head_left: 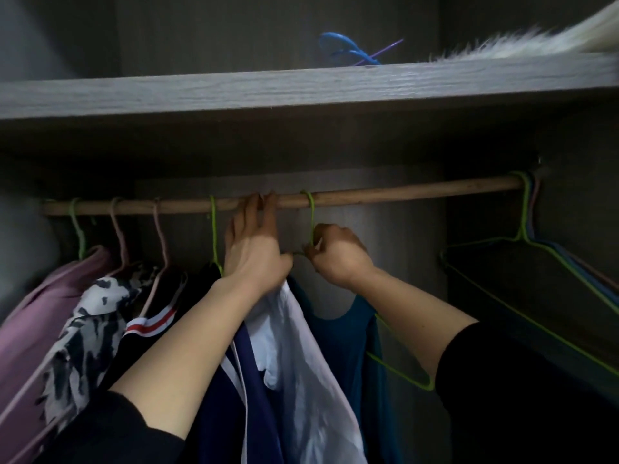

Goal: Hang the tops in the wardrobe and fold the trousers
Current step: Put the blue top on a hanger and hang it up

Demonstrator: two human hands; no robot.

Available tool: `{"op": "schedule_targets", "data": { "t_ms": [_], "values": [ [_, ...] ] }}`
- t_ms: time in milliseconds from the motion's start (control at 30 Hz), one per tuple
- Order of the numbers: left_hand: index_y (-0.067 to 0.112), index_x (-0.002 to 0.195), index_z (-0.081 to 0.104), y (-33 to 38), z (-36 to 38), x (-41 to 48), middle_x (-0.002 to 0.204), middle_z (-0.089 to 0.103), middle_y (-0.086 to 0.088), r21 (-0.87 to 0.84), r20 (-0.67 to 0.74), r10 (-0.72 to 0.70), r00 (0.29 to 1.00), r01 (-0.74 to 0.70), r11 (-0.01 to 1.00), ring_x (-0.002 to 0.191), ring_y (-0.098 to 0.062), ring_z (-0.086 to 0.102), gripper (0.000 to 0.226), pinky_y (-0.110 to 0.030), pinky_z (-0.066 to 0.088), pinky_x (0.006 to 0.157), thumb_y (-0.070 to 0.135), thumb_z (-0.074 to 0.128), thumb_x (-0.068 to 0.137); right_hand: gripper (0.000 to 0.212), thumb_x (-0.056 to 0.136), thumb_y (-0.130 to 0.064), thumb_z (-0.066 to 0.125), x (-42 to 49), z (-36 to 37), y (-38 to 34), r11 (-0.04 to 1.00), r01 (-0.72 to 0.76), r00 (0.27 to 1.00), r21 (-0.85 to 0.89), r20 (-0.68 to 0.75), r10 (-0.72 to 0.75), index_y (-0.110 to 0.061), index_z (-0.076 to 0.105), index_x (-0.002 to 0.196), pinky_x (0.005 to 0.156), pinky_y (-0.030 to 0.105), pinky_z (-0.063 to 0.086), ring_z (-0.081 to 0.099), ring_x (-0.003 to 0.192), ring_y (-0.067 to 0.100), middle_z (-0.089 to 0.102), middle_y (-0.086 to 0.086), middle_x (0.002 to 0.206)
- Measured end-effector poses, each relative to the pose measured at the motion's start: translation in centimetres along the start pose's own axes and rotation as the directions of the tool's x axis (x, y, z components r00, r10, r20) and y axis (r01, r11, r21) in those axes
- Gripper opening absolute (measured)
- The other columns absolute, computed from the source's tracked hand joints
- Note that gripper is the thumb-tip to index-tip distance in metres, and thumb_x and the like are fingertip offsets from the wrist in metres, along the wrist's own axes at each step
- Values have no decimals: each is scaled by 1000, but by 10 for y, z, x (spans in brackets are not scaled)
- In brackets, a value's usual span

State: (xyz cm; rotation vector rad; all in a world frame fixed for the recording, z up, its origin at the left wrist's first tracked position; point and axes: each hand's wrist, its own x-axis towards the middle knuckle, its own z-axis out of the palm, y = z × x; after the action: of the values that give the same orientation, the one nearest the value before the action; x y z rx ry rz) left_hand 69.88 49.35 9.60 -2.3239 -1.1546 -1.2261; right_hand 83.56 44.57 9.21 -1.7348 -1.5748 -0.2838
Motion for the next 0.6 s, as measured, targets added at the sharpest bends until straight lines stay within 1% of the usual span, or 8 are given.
{"op": "schedule_targets", "data": {
  "t_ms": [67, 133, 200, 233, 333, 433, 533, 600],
  "values": [
    [18, 151, 9, 8, -2, 0, 156, 8, -12, -3, -21, 19, 1000, -19, 1000, 144, -30, 7, 92, -43, 12, 117, 25, 65, 79, 18, 89, -35, 56, 1, -9, 8, 999, 1, 1000, 36, -26, 0, -17, 60, 87, 65, 28, 45, 64, 83, 26, 66, 5, 84],
    [18, 150, 13, 23, -1, 2, 156, 10, -11, -13, -61, 66, 996, -67, 998, 144, -29, 7, 88, -41, 8, 116, 25, 64, 78, 24, 87, -42, 55, 0, -24, 21, 1000, -11, 996, 19, -90, 13, -19, 62, 85, 68, 29, 48, 63, 82, 26, 67, 5, 83],
    [18, 150, 14, 43, 3, 5, 157, 11, -11, -19, -80, 118, 990, -120, 993, 144, -28, 8, 85, -39, 0, 116, 27, 62, 80, 25, 87, -43, 55, -6, -42, 35, 999, -31, 989, -41, -144, 25, -19, 62, 86, 74, 31, 50, 63, 87, 28, 68, 6, 88],
    [18, 151, 14, 54, 6, 7, 157, 11, -11, -25, -77, 136, 988, -139, 990, 144, -28, 8, 83, -38, -1, 116, 29, 60, 82, 23, 87, -41, 55, -11, -52, 42, 996, -41, 987, -81, -160, 28, -19, 62, 86, 75, 32, 50, 63, 90, 28, 68, 7, 91],
    [17, 151, 15, 87, 16, 16, 157, 12, -10, -53, -69, 198, 978, -202, 978, 144, -26, 10, 80, -39, 5, 117, 30, 57, 84, 18, 89, -37, 55, -28, -80, 64, 966, -74, 975, -248, -223, 18, -21, 62, 90, 72, 32, 46, 63, 94, 31, 67, 9, 96],
    [18, 150, 17, 115, 29, 28, 156, 19, -8, -70, -69, 238, 969, -243, 968, 143, -25, 14, 77, -39, 8, 117, 33, 56, 86, 22, 90, -33, 54, -43, -107, 89, 861, -162, 969, -482, -241, 48, -16, 62, 101, 68, 32, 40, 63, 97, 35, 67, 13, 103],
    [19, 150, 19, 134, 41, 37, 154, 24, -7, -82, -62, 228, 972, -233, 969, 142, -26, 15, 76, -40, 6, 117, 34, 57, 85, 25, 92, -26, 54, -58, -135, 111, 723, -219, 969, -655, -230, 85, -14, 57, 114, 72, 37, 47, 62, 101, 33, 62, 12, 113],
    [19, 149, 20, 140, 47, 39, 147, 30, -8, -52, -83, 225, 971, -229, 972, 138, -28, 20, 77, -41, 4, 116, 34, 58, 84, 35, 93, -22, 55, -67, -148, 126, 631, -254, 966, -733, -220, 133, -13, 49, 126, 76, 39, 49, 56, 109, 30, 55, 11, 124]
  ]
}}
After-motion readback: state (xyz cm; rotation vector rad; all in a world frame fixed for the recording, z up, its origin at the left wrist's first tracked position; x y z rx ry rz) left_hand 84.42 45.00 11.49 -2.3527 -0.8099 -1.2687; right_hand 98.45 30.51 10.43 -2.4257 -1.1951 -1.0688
